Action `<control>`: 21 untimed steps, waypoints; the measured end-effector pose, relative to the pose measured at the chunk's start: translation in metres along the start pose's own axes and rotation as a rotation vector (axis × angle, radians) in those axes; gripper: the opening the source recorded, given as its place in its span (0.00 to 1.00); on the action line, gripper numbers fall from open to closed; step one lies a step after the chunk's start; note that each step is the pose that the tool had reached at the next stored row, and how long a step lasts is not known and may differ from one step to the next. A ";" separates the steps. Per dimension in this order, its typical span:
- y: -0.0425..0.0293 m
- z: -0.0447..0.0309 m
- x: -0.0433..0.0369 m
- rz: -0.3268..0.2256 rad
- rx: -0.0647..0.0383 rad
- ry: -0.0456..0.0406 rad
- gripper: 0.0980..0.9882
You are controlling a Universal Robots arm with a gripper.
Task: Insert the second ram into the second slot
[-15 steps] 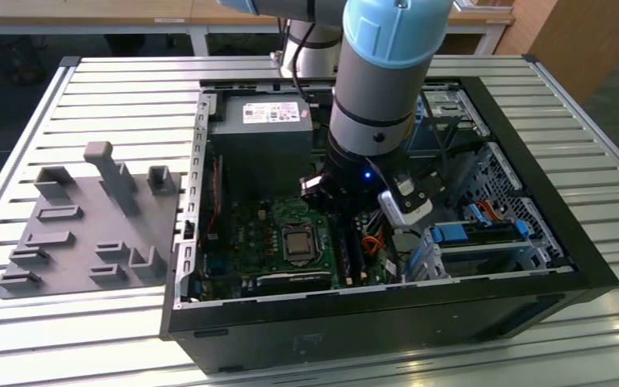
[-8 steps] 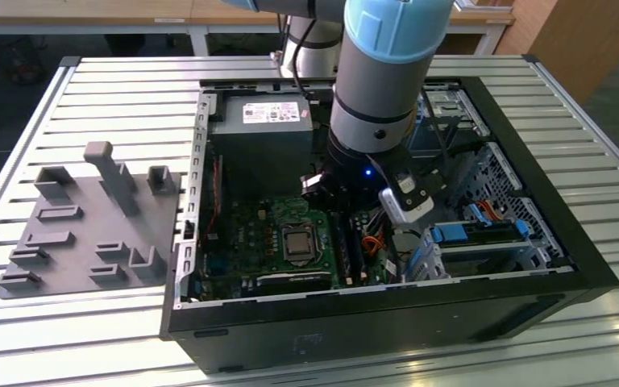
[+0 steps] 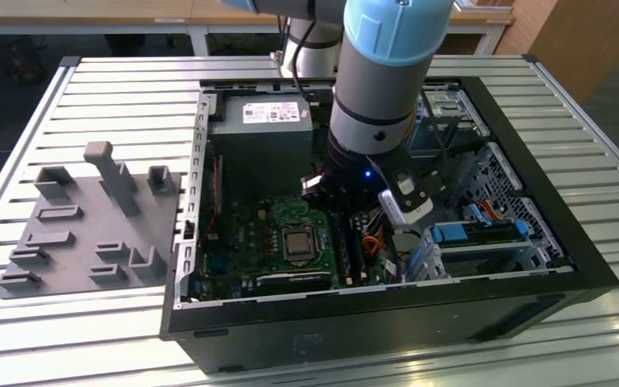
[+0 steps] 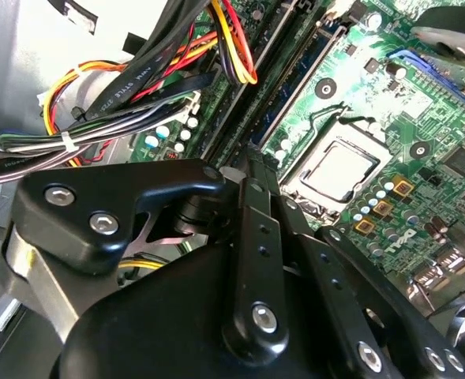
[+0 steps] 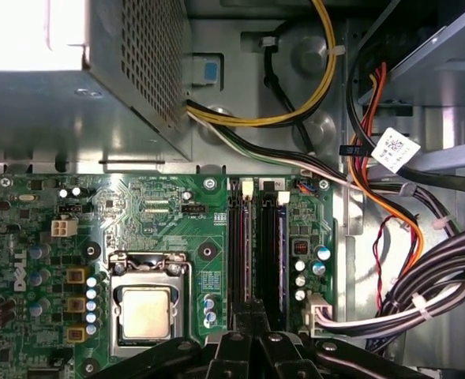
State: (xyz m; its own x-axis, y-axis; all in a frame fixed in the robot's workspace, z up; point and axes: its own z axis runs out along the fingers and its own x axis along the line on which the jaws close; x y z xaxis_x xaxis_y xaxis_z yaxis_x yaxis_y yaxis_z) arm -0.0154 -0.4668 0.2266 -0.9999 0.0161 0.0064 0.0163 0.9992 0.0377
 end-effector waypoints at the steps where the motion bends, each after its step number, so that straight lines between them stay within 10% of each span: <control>1: 0.0000 0.0004 0.0000 0.000 0.000 0.0000 0.01; 14: -0.0006 0.0117 0.0000 0.000 0.004 0.0008 0.01; 21: 0.0002 -0.0033 0.0000 0.000 0.002 0.0005 0.01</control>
State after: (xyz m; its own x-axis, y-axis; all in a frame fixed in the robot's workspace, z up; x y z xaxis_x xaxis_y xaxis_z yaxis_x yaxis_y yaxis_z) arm -0.0154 -0.4668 0.2299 -0.9998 0.0161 0.0069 0.0163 0.9992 0.0356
